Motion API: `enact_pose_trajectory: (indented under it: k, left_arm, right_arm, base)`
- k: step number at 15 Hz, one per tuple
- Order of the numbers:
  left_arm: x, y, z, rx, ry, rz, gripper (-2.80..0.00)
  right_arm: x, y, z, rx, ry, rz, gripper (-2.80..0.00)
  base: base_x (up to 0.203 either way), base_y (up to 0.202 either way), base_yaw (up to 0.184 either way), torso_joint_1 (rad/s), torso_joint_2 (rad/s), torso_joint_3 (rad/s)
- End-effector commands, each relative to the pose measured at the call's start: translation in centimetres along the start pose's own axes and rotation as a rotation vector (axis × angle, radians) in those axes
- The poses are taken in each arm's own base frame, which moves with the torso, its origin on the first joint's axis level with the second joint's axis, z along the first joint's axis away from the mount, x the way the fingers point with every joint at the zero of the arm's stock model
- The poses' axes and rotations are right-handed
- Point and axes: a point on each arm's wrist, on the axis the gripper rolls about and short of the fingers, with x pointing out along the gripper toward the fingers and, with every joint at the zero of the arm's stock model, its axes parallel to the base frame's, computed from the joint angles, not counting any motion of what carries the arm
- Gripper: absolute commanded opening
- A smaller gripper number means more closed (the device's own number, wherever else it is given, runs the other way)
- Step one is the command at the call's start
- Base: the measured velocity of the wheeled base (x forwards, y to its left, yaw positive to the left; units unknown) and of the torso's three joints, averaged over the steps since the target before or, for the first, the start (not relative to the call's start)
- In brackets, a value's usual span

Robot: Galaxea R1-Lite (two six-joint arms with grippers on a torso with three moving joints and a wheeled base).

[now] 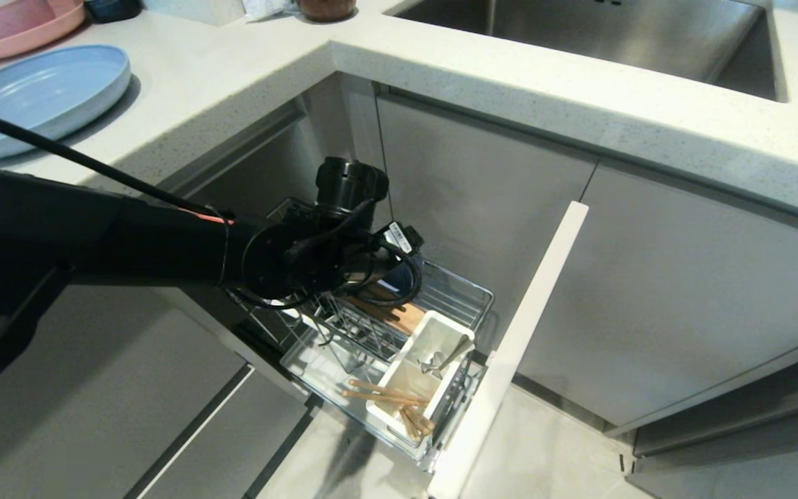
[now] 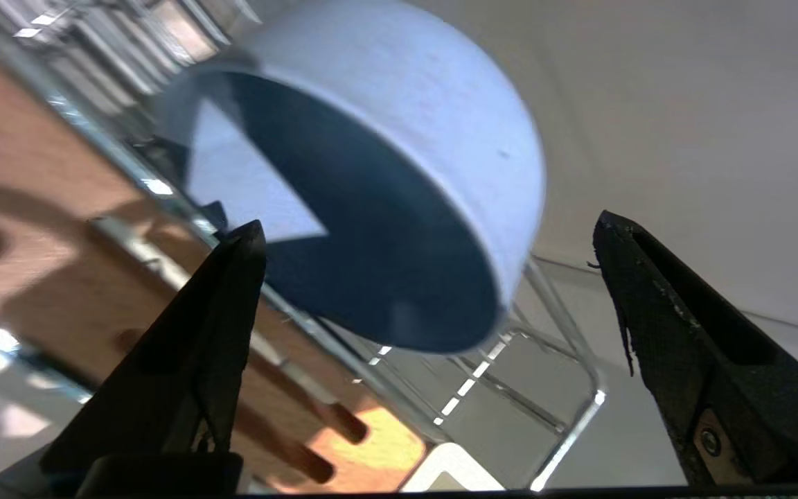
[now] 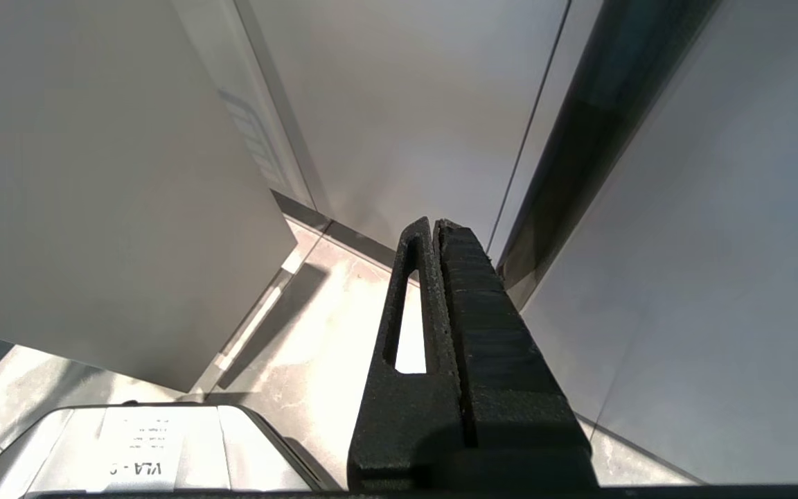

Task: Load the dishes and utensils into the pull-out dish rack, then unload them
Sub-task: Take the bowl out of the cupboard

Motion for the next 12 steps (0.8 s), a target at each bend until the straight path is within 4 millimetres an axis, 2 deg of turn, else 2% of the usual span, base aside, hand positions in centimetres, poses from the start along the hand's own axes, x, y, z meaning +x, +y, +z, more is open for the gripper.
enact_pose_trajectory:
  k: [1,7,12]
  left_arm:
    - [0.5,0.2,0.3,0.001,0.001,-0.006,0.0]
    - [0.4,-0.8,1.0,0.022,-0.015,-0.05,0.0]
    - [0.2,-0.9,1.2,0.025,-0.019,-0.057,0.0]
  right_arm:
    - [0.0,0.0,0.0,0.0,-0.003,0.0,-2.8]
    - [0.0,0.0,0.0,0.0,-0.003,0.0,-2.8]
    - [0.0,0.0,0.0,0.0,-0.003,0.0,-2.8]
  base:
    - [0.0,0.0,0.0,0.0,0.0,0.0]
    - [0.0,0.0,0.0,0.0,0.0,0.0]
    - [0.0,0.0,0.0,0.0,0.0,0.0]
